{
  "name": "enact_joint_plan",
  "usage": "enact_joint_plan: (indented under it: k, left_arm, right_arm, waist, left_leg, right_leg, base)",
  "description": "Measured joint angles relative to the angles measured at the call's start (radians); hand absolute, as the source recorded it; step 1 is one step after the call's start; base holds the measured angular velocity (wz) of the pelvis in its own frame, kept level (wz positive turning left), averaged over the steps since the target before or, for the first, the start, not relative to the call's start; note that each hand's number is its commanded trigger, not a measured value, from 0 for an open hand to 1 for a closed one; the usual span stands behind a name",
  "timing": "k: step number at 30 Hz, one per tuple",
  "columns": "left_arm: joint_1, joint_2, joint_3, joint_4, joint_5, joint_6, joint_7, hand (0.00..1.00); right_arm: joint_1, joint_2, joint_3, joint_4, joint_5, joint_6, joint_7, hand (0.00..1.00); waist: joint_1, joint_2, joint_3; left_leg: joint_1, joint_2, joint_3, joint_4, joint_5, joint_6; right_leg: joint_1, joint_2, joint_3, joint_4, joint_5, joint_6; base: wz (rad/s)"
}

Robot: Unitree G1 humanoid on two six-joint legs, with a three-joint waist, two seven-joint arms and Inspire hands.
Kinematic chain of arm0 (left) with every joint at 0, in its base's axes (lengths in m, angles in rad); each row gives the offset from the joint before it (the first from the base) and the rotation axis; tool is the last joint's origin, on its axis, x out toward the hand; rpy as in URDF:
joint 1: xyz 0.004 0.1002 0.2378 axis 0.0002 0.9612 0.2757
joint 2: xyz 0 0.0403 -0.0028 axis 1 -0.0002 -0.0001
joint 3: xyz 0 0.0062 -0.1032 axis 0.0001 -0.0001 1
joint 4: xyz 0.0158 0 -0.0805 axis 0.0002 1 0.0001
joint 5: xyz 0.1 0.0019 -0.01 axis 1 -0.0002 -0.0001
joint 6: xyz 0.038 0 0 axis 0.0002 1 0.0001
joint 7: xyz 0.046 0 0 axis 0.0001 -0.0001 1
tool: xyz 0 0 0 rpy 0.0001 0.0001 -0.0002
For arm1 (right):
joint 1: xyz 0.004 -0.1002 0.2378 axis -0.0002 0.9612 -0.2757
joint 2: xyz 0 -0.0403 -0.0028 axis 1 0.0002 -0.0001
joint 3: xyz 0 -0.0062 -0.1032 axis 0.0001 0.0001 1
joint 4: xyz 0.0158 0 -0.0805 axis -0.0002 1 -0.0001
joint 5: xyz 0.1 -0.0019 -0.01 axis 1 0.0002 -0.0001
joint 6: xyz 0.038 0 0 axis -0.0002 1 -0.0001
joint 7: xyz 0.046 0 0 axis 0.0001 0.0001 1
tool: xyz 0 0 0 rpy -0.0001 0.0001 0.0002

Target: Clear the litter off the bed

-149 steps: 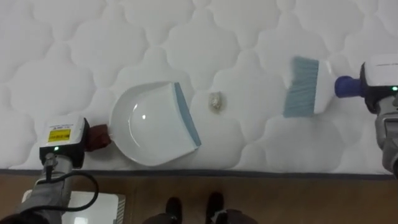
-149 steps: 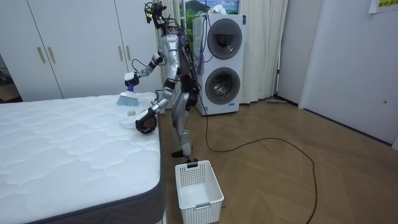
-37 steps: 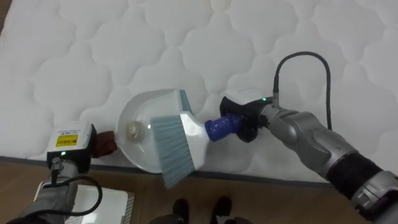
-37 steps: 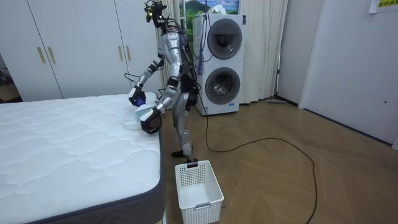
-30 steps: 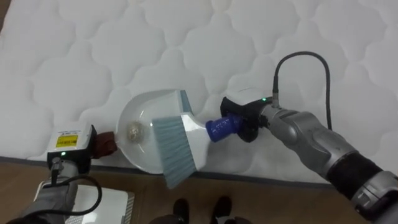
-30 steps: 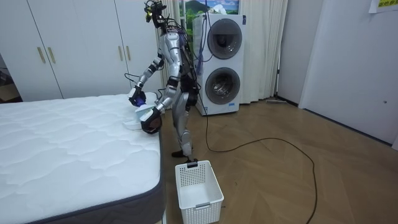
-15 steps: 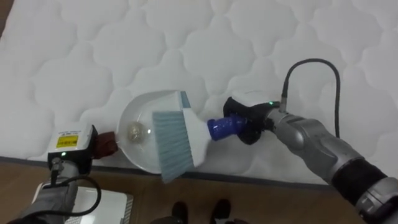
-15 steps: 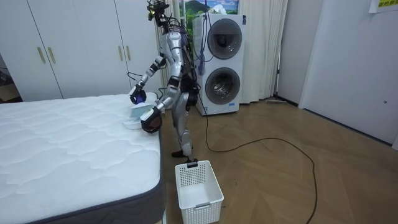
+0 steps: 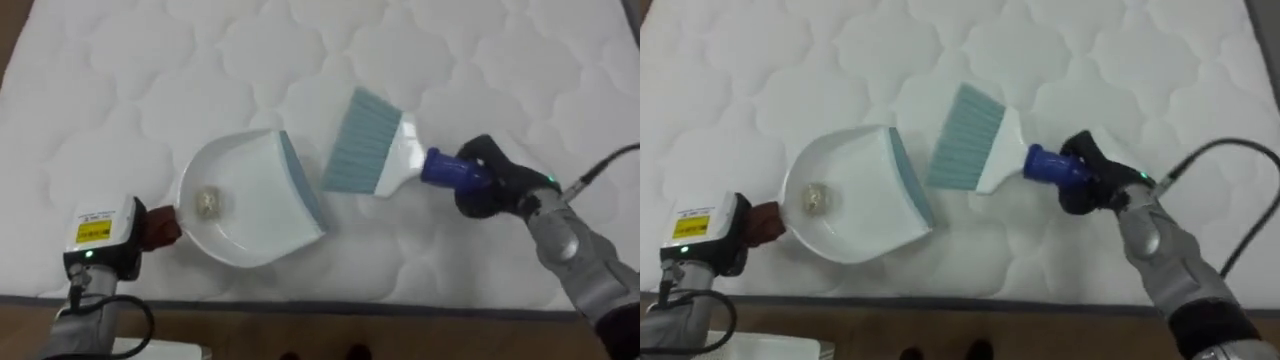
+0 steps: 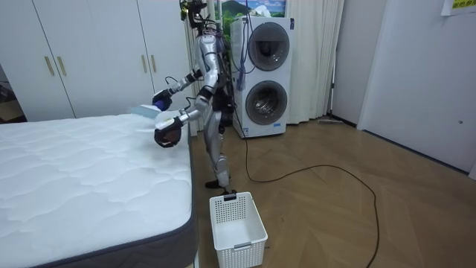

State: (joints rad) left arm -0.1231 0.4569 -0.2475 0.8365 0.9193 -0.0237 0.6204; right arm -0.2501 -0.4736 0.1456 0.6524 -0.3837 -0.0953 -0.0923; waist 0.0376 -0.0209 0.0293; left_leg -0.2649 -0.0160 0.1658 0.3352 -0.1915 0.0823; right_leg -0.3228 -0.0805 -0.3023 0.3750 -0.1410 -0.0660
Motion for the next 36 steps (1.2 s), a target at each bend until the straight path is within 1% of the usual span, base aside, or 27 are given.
enact_joint_plan:
  k: [2,3,4,5,6,8,9,10,11,12,16,18,20,22,23,24,25,26,27,28,29,30,31,32,33,36]
  left_arm:
    - [0.037,0.000,0.028,-0.042,0.001,-0.007,0.000,1.00]
    - [0.060,-0.004,0.055,-0.068,0.006,-0.009,-0.001,1.00]
    - [0.074,-0.008,0.071,-0.080,0.008,-0.010,-0.001,1.00]
    - [0.091,-0.019,0.091,-0.096,0.007,-0.010,-0.001,1.00]
    - [0.100,-0.028,0.100,-0.109,0.007,-0.010,-0.001,1.00]
    - [0.114,-0.038,0.115,-0.142,0.008,-0.012,-0.001,1.00]
    - [0.125,-0.041,0.117,-0.165,-0.002,-0.013,-0.001,1.00]
    - [0.128,-0.043,0.117,-0.175,-0.006,-0.013,0.000,1.00]
    - [0.129,-0.053,0.117,-0.179,-0.009,-0.016,0.000,1.00]
    - [0.129,-0.057,0.117,-0.182,-0.011,-0.023,0.000,1.00]
    - [0.129,-0.058,0.120,-0.198,-0.016,-0.034,0.000,1.00]
    - [0.130,-0.060,0.126,-0.225,-0.016,-0.047,0.000,1.00]
    - [0.141,-0.060,0.128,-0.263,-0.017,-0.049,0.000,1.00]
    - [0.156,-0.060,0.128,-0.296,-0.027,-0.050,0.000,1.00]
    - [0.159,-0.066,0.128,-0.308,-0.048,-0.052,0.000,1.00]
    - [0.160,-0.080,0.129,-0.309,-0.070,-0.053,0.002,1.00]
    - [0.161,-0.088,0.129,-0.309,-0.083,-0.053,0.003,1.00]
    - [0.163,-0.101,0.129,-0.309,-0.100,-0.055,0.003,1.00]
    - [0.163,-0.110,0.130,-0.309,-0.106,-0.058,0.003,1.00]
    - [0.163,-0.115,0.131,-0.309,-0.108,-0.059,0.003,1.00]
    - [0.163,-0.130,0.134,-0.309,-0.113,-0.061,0.004,1.00]
    - [0.163,-0.146,0.139,-0.308,-0.124,-0.069,0.004,1.00]
    - [0.164,-0.155,0.142,-0.308,-0.129,-0.072,0.004,1.00]
    - [0.164,-0.171,0.147,-0.307,-0.147,-0.072,0.004,1.00]
    - [0.163,-0.180,0.148,-0.307,-0.167,-0.075,0.004,1.00]
    - [0.163,-0.185,0.151,-0.307,-0.188,-0.096,0.003,1.00]
  right_arm:
    - [0.027,-0.001,-0.036,-0.008,0.041,-0.001,-0.005,0.00]
    - [0.048,-0.002,-0.062,-0.026,0.053,-0.001,-0.009,0.00]
    - [0.058,-0.002,-0.073,-0.036,0.062,-0.001,-0.015,0.00]
    - [0.079,-0.004,-0.093,-0.052,0.082,-0.001,-0.032,0.00]
    - [0.090,-0.006,-0.101,-0.052,0.098,0.001,-0.046,0.00]
    - [0.106,-0.006,-0.102,-0.058,0.142,0.001,-0.065,0.00]
    - [0.112,-0.004,-0.102,-0.069,0.185,0.001,-0.072,0.00]
    - [0.117,-0.004,-0.102,-0.078,0.203,0.001,-0.078,0.00]
    - [0.131,-0.003,-0.102,-0.091,0.234,0.000,-0.086,0.00]
    - [0.143,-0.002,-0.102,-0.101,0.255,0.000,-0.090,0.00]
    - [0.161,0.000,-0.102,-0.118,0.305,-0.001,-0.106,0.00]
    - [0.193,0.003,-0.104,-0.138,0.362,-0.004,-0.114,0.00]
    - [0.222,0.008,-0.104,-0.160,0.413,-0.011,-0.116,0.00]
    - [0.235,0.035,-0.104,-0.160,0.465,-0.013,-0.132,0.00]
    - [0.236,0.057,-0.104,-0.162,0.499,-0.013,-0.146,0.00]
    - [0.236,0.077,-0.105,-0.167,0.512,-0.013,-0.159,0.00]
    - [0.236,0.087,-0.105,-0.170,0.514,-0.013,-0.165,0.00]
    - [0.237,0.104,-0.105,-0.176,0.514,-0.013,-0.174,0.00]
    - [0.237,0.118,-0.105,-0.184,0.515,-0.013,-0.184,0.00]
    - [0.237,0.123,-0.105,-0.188,0.515,-0.013,-0.188,0.00]
    - [0.237,0.130,-0.105,-0.194,0.515,-0.013,-0.192,0.00]
    - [0.237,0.135,-0.105,-0.198,0.515,-0.014,-0.192,0.00]
    - [0.237,0.138,-0.105,-0.198,0.516,-0.014,-0.191,0.00]
    - [0.237,0.149,-0.105,-0.198,0.521,-0.014,-0.191,0.00]
    - [0.236,0.160,-0.100,-0.201,0.531,-0.014,-0.189,0.00]
    - [0.236,0.186,-0.098,-0.220,0.532,-0.020,-0.178,0.00]
  waist:
    - [-0.007,0.007,-0.0055]
    - [-0.004,0.009,-0.0069]
    - [-0.007,0.011,-0.0087]
    - [-0.013,0.014,-0.0133]
    - [-0.017,0.015,-0.0165]
    - [-0.023,0.012,-0.0189]
    - [-0.033,0.014,-0.0214]
    - [-0.036,0.015,-0.0219]
    - [-0.035,0.017,-0.0236]
    - [-0.033,0.017,-0.0237]
    - [-0.034,0.018,-0.0247]
    - [-0.036,0.018,-0.0260]
    - [-0.030,0.020,-0.0269]
    - [-0.029,0.021,-0.0283]
    - [-0.030,0.022,-0.0290]
    - [-0.030,0.026,-0.0316]
    - [-0.031,0.029,-0.0329]
    - [-0.033,0.033,-0.0359]
    - [-0.031,0.037,-0.0368]
    - [-0.031,0.038,-0.0374]
    - [-0.031,0.041,-0.0395]
    - [-0.029,0.043,-0.0397]
    - [-0.027,0.043,-0.0392]
    - [-0.023,0.044,-0.0384]
    - [-0.017,0.044,-0.0385]
    - [-0.008,0.043,-0.0362]
  left_leg:
    - [0.045,0.000,0.012,-0.028,0.001,-0.001]
    - [0.075,0.001,0.023,-0.046,0.002,-0.003]
    - [0.088,0.001,0.024,-0.052,0.002,-0.004]
    - [0.114,0.002,0.026,-0.067,0.004,-0.006]
    - [0.136,0.002,0.027,-0.077,0.005,-0.007]
    - [0.164,0.003,0.027,-0.094,0.006,-0.010]
    - [0.177,0.004,0.025,-0.101,0.007,-0.011]
    - [0.184,0.004,0.025,-0.104,0.007,-0.011]
    - [0.206,0.005,0.026,-0.115,0.007,-0.012]
    - [0.227,0.005,0.026,-0.124,0.007,-0.012]
    - [0.272,0.006,0.025,-0.141,0.006,-0.014]
    - [0.296,0.006,0.019,-0.147,0.005,-0.015]
    - [0.311,0.006,0.017,-0.156,0.005,-0.015]
    - [0.331,0.006,0.018,-0.172,0.005,-0.015]
    - [0.335,0.007,0.018,-0.172,0.005,-0.015]
    - [0.336,0.007,0.019,-0.173,0.004,-0.015]
    - [0.337,0.007,0.019,-0.173,0.003,-0.015]
    - [0.341,0.008,0.019,-0.173,0.001,-0.015]
    - [0.344,0.008,0.019,-0.173,-0.001,-0.016]
    - [0.346,0.009,0.019,-0.174,-0.001,-0.016]
    - [0.348,0.009,0.019,-0.175,-0.001,-0.016]
    - [0.352,0.009,0.019,-0.175,-0.001,-0.016]
    - [0.355,0.009,0.020,-0.175,-0.001,-0.016]
    - [0.364,0.009,0.020,-0.175,-0.001,-0.016]
    - [0.371,0.010,0.021,-0.176,-0.003,-0.018]
    - [0.377,0.011,0.024,-0.178,-0.004,-0.020]
  right_leg:
    - [0.031,0.004,0.011,-0.016,-0.001,0.002]
    - [0.049,0.010,0.025,-0.023,-0.002,0.002]
    - [0.063,0.012,0.026,-0.031,-0.001,0.002]
    - [0.084,0.015,0.028,-0.038,-0.002,0.002]
    - [0.105,0.019,0.029,-0.050,-0.002,0.003]
    - [0.131,0.025,0.034,-0.061,-0.002,0.003]
    - [0.147,0.029,0.034,-0.071,0.000,0.006]
    - [0.153,0.031,0.035,-0.074,0.000,0.006]
    - [0.176,0.038,0.042,-0.087,0.003,0.010]
    - [0.196,0.041,0.047,-0.098,0.004,0.010]
    - [0.243,0.048,0.051,-0.123,0.007,0.015]
    - [0.278,0.051,0.048,-0.144,0.010,0.019]
    - [0.295,0.055,0.050,-0.159,0.013,0.023]
    - [0.310,0.058,0.051,-0.167,0.013,0.024]
    - [0.315,0.060,0.055,-0.172,0.015,0.025]
    - [0.316,0.061,0.057,-0.173,0.016,0.026]
    - [0.317,0.061,0.058,-0.173,0.016,0.026]
    - [0.320,0.062,0.058,-0.173,0.016,0.026]
    - [0.323,0.063,0.058,-0.173,0.016,0.026]
    - [0.325,0.063,0.058,-0.173,0.016,0.026]
    - [0.327,0.063,0.059,-0.173,0.016,0.026]
    - [0.329,0.065,0.067,-0.173,0.016,0.026]
    - [0.331,0.066,0.074,-0.172,0.016,0.026]
    - [0.339,0.068,0.083,-0.172,0.016,0.026]
    - [0.343,0.069,0.087,-0.170,0.016,0.026]
    - [0.347,0.073,0.103,-0.169,0.016,0.026]
  base:
    - [-0.21]
    - [-0.29]
    - [-0.22]
    - [-0.09]
    - [-0.06]
    - [-0.03]
    - [0.00]
    - [0.00]
    - [-0.06]
    - [-0.09]
    - [-0.05]
    - [0.05]
    - [0.02]
    - [-0.02]
    - [-0.03]
    - [-0.03]
    - [-0.03]
    - [0.00]
    - [0.00]
    - [0.00]
    - [0.00]
    - [0.00]
    - [0.00]
    - [-0.04]
    - [-0.07]
    - [-0.09]
